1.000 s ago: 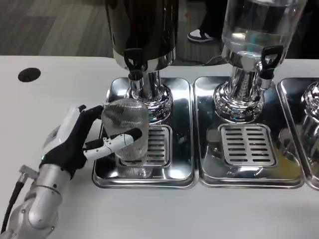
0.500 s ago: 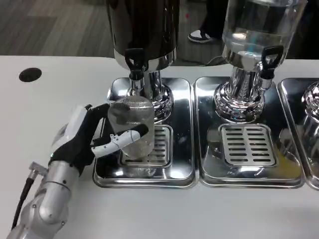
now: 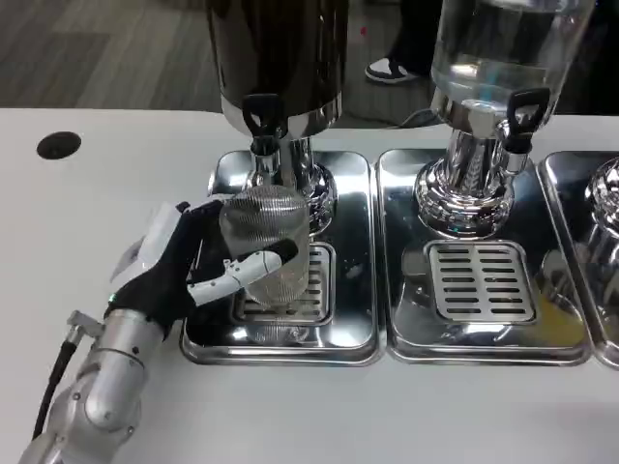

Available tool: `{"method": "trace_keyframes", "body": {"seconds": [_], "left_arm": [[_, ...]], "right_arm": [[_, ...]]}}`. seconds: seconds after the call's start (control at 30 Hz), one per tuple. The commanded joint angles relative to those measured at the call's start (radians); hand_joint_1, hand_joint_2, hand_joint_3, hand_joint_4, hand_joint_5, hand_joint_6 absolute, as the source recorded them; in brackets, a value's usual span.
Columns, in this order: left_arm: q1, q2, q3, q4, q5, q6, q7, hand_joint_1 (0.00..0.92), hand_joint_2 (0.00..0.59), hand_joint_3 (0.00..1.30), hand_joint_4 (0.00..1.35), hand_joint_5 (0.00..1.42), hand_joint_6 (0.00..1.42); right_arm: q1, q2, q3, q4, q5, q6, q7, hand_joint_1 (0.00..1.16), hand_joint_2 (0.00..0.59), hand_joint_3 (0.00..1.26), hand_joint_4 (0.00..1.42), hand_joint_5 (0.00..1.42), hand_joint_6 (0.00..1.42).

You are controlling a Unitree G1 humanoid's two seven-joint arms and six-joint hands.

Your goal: Grasp the cup under the faucet to collect the drink, then remove the cup.

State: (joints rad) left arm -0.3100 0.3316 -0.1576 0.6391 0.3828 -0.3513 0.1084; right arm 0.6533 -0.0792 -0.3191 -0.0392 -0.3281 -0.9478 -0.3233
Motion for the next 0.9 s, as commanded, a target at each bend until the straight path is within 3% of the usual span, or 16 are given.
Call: {"method": "trace_keyframes", "body": {"seconds": [0.03,0.2,0.57,0.9], "left_arm": [[0.002,0.005,-0.004,0.007,-0.015,0.01,-0.043,0.219,0.121,0.05,0.13,0.17,0.0],[0.004,0.012,0.001,0.008,-0.036,0.006,-0.081,0.171,0.074,0.0,0.06,0.13,0.0],[0.027,0.025,0.034,-0.04,-0.081,-0.002,-0.127,0.103,0.042,0.0,0.03,0.1,0.0],[0.122,0.043,0.119,-0.207,-0.196,0.034,-0.202,0.052,0.031,0.01,0.13,0.1,0.0]], "right_arm": [[0.0,0.005,-0.012,0.004,0.018,-0.018,0.006,0.74,0.571,0.44,0.39,0.31,0.18],[-0.001,0.009,-0.015,0.005,0.022,-0.026,0.005,0.74,0.571,0.44,0.39,0.32,0.18],[-0.008,0.016,-0.019,-0.002,0.02,-0.021,0.013,0.74,0.571,0.44,0.39,0.33,0.18],[-0.021,0.026,-0.018,-0.014,0.014,-0.003,0.029,0.74,0.571,0.44,0.39,0.33,0.18]]}}
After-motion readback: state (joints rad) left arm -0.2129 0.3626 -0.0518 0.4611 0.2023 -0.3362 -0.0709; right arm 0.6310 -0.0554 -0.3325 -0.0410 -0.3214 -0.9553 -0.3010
